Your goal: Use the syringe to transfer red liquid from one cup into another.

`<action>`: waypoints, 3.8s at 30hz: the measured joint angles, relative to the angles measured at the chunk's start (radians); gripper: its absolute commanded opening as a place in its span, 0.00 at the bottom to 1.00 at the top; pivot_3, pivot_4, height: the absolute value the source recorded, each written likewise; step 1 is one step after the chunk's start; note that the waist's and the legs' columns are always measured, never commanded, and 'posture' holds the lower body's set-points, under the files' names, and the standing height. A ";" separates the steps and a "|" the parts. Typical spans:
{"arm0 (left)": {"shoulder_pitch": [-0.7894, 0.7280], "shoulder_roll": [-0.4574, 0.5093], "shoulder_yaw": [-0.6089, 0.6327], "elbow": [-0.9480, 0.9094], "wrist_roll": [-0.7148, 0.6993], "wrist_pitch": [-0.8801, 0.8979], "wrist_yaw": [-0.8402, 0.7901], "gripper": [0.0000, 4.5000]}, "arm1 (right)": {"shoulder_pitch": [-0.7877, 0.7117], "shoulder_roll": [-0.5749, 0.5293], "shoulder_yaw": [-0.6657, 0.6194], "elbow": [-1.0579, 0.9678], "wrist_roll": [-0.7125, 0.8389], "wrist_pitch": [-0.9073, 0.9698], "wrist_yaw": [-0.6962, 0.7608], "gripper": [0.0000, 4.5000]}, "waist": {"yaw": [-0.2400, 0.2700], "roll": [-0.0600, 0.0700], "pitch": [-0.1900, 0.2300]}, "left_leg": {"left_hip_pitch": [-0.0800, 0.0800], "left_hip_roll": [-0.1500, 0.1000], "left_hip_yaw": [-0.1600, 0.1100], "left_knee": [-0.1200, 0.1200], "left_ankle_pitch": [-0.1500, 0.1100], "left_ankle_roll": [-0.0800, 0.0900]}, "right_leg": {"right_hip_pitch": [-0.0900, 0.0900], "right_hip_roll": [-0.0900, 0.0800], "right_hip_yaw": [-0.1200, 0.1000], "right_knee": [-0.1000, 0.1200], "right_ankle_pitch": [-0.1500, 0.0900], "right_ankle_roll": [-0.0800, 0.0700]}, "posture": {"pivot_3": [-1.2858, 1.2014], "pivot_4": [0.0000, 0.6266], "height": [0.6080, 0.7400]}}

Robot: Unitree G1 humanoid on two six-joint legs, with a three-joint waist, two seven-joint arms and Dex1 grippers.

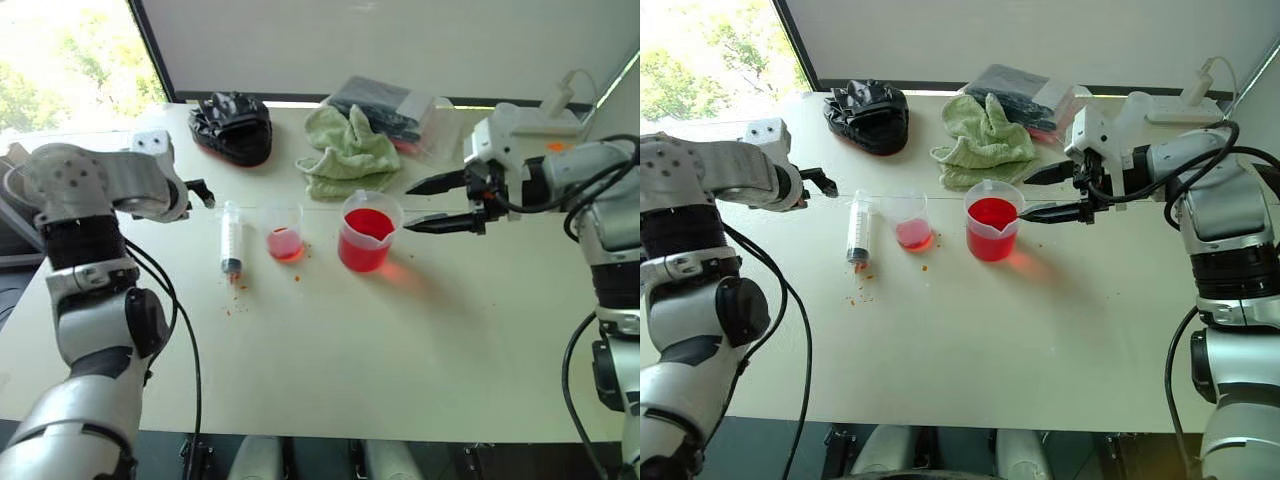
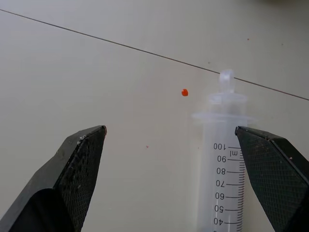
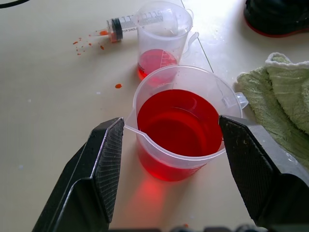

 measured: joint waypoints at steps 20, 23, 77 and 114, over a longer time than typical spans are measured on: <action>-0.171 -0.005 -0.218 0.445 -0.005 0.000 -0.084 0.99 | 0.078 -0.025 -0.038 -0.109 0.051 0.061 -0.085 0.72 | -0.001 0.000 0.000 | -0.003 -0.002 0.000 0.002 0.000 0.000 | -0.004 -0.001 0.000 0.008 0.000 0.000 | 0.52 0.24 0.78; -0.179 -0.026 -0.217 0.462 0.059 0.000 -0.134 0.99 | 0.079 -0.030 -0.039 -0.115 0.058 0.062 -0.092 0.72 | -0.001 0.000 0.000 | -0.003 -0.002 0.000 0.002 0.000 0.000 | -0.004 -0.001 0.000 0.008 0.000 0.000 | 0.52 0.24 0.78; -0.087 -0.214 0.408 0.044 0.762 0.000 -0.568 0.32 | 0.103 -0.047 -0.039 -0.136 0.081 0.068 -0.135 0.72 | 0.015 -0.002 0.001 | -0.008 -0.003 0.000 0.004 0.000 0.000 | -0.008 -0.002 0.000 0.010 0.000 0.000 | 0.52 0.24 0.78; -0.294 -0.347 -0.236 0.319 0.616 -1.014 -1.961 0.32 | 0.297 0.028 -0.413 -0.394 0.288 0.281 -0.572 0.72 | 0.000 -0.002 0.001 | -0.011 -0.001 0.000 0.005 0.000 0.000 | -0.009 0.001 0.000 0.009 0.000 0.000 | 0.52 0.24 0.78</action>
